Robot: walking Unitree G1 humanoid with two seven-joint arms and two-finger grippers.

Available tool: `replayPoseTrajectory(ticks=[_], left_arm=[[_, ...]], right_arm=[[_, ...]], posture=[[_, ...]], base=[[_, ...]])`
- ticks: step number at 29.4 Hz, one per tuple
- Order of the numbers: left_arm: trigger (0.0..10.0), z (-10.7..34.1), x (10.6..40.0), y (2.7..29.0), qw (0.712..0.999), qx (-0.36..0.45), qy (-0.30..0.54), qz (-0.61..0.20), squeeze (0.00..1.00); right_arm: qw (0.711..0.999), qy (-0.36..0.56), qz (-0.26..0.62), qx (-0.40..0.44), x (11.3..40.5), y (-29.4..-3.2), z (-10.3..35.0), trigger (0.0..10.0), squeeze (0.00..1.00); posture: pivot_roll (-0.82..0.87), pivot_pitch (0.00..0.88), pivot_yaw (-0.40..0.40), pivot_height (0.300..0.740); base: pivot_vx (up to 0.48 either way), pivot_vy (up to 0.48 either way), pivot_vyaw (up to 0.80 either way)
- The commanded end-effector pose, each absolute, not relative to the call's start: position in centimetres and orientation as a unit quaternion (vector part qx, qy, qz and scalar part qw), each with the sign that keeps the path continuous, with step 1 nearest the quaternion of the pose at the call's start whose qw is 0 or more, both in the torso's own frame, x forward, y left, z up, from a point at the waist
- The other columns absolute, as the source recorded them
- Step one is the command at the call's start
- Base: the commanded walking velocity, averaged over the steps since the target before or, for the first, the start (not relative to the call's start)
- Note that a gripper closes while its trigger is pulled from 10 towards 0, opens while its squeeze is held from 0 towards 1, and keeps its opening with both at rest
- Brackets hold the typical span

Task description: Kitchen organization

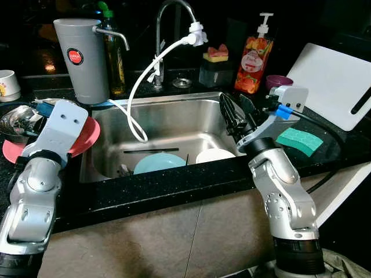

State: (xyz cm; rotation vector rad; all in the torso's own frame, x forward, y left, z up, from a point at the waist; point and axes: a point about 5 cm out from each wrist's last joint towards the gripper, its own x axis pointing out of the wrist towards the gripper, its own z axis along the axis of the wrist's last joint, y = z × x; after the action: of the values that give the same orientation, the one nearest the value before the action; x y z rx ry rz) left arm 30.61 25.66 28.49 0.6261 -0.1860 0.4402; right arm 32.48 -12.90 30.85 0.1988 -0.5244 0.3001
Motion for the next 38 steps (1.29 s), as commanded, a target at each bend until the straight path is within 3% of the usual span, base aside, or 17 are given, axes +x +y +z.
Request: replayPoseTrajectory(ticks=[1, 4, 6, 7, 8, 9, 10, 18, 27, 28, 34, 38], left_arm=[[10.0, 28.3, 30.8, 25.9, 0.926, 0.297, -0.085, 0.217, 0.0], [9.5, 28.4, 30.9, 25.9, 0.927, 0.292, -0.084, 0.218, 0.0], [7.8, 28.5, 31.2, 26.0, 0.928, 0.29, -0.087, 0.216, 0.0], [5.4, 28.6, 31.3, 26.0, 0.929, 0.289, -0.088, 0.215, 0.0], [3.7, 28.6, 31.4, 26.1, 0.929, 0.288, -0.089, 0.213, 0.0], [3.7, 28.6, 31.4, 26.1, 0.93, 0.287, -0.089, 0.212, 0.0], [0.0, 28.6, 31.5, 26.2, 0.932, 0.281, -0.09, 0.211, 0.0], [0.0, 28.4, 31.8, 26.3, 0.942, 0.255, -0.093, 0.199, 0.0], [0.0, 29.5, 31.8, 26.0, 0.933, 0.271, -0.134, 0.197, 0.0], [10.0, 31.0, 31.4, 25.6, 0.914, 0.295, -0.185, 0.209, 0.0], [10.0, 33.4, 30.4, 24.6, 0.873, 0.328, -0.276, 0.234, 0.0], [10.0, 33.7, 30.2, 24.4, 0.867, 0.331, -0.289, 0.236, 0.0]], right_arm=[[0.948, -0.262, 0.15, 0.098, 32.5, -12.8, 31.1, 10.0, 0.0], [0.948, -0.262, 0.15, 0.098, 32.5, -12.9, 31.1, 10.0, 0.0], [0.948, -0.262, 0.149, 0.097, 32.5, -12.9, 31.1, 10.0, 0.0], [0.948, -0.263, 0.149, 0.097, 32.5, -12.9, 31.1, 10.0, 0.0], [0.948, -0.263, 0.148, 0.097, 32.5, -12.9, 31.2, 10.0, 0.0], [0.948, -0.263, 0.148, 0.097, 32.5, -13.0, 31.2, 10.0, 0.0], [0.948, -0.264, 0.148, 0.097, 32.5, -13.0, 31.2, 10.0, 0.0], [0.948, -0.263, 0.148, 0.097, 32.5, -13.0, 31.2, 10.0, 0.0], [0.948, -0.264, 0.148, 0.097, 32.5, -13.0, 31.2, 10.0, 0.0], [0.948, -0.264, 0.149, 0.098, 32.5, -12.9, 31.3, 10.0, 0.0], [0.948, -0.263, 0.148, 0.098, 32.4, -12.9, 31.3, 10.0, 0.0], [0.948, -0.263, 0.148, 0.098, 32.4, -12.9, 31.2, 10.0, 0.0]], posture=[[0.07, 0.104, -0.046, 0.74], [0.06, 0.107, -0.049, 0.74], [0.06, 0.107, -0.049, 0.74], [0.06, 0.107, -0.048, 0.74], [0.06, 0.107, -0.048, 0.74], [0.06, 0.107, -0.048, 0.74], [0.05, 0.107, -0.049, 0.74], [0.05, 0.109, -0.052, 0.74], [0.05, 0.11, -0.052, 0.74], [0.05, 0.112, -0.054, 0.74], [0.05, 0.112, -0.053, 0.74], [0.05, 0.112, -0.053, 0.74]], base=[[0.0, 0.0, 0.0], [0.0, 0.0, 0.0], [0.0, 0.0, 0.0], [0.0, 0.0, 0.0], [0.0, 0.0, 0.0], [0.0, 0.0, 0.0], [0.0, 0.0, 0.0], [0.0, 0.0, 0.0], [0.0, 0.0, 0.0], [0.0, 0.0, 0.0], [0.0, 0.0, 0.0], [0.0, 0.0, 0.0]])
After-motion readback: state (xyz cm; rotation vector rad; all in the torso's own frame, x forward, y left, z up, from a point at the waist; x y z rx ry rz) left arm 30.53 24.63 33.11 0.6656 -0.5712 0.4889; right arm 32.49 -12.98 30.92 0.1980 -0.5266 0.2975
